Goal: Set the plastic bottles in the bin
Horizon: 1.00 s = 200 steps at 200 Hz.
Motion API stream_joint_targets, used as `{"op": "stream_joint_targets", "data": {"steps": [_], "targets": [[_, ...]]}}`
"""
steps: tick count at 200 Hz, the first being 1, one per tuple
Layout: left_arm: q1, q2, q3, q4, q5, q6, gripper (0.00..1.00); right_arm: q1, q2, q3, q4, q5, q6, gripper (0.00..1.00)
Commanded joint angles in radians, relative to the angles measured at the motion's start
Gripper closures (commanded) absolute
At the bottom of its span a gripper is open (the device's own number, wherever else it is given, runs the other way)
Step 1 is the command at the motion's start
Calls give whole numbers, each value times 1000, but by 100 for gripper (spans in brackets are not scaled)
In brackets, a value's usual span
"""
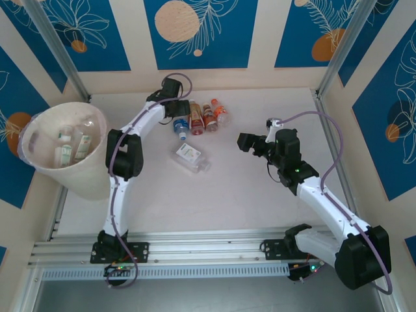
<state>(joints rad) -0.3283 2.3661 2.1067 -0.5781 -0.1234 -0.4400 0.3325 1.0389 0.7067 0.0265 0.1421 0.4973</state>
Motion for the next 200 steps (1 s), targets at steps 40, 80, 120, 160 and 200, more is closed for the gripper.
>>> {"op": "stream_joint_targets", "data": {"steps": [40, 80, 120, 160, 200], "targets": [[32, 96, 59, -45, 78, -50, 19, -6, -36, 16, -26, -9, -2, 1], [46, 119, 58, -8, 148, -57, 24, -8, -37, 17, -33, -21, 6, 1], [46, 65, -25, 55, 179, -34, 39, -8, -37, 14, -34, -19, 6, 1], [48, -69, -186, 181, 183, -5, 51, -7, -44, 7, -27, -11, -2, 1], [48, -230, -333, 298, 213, 4, 62, -12, -51, -11, -5, -5, 3, 1]]}}
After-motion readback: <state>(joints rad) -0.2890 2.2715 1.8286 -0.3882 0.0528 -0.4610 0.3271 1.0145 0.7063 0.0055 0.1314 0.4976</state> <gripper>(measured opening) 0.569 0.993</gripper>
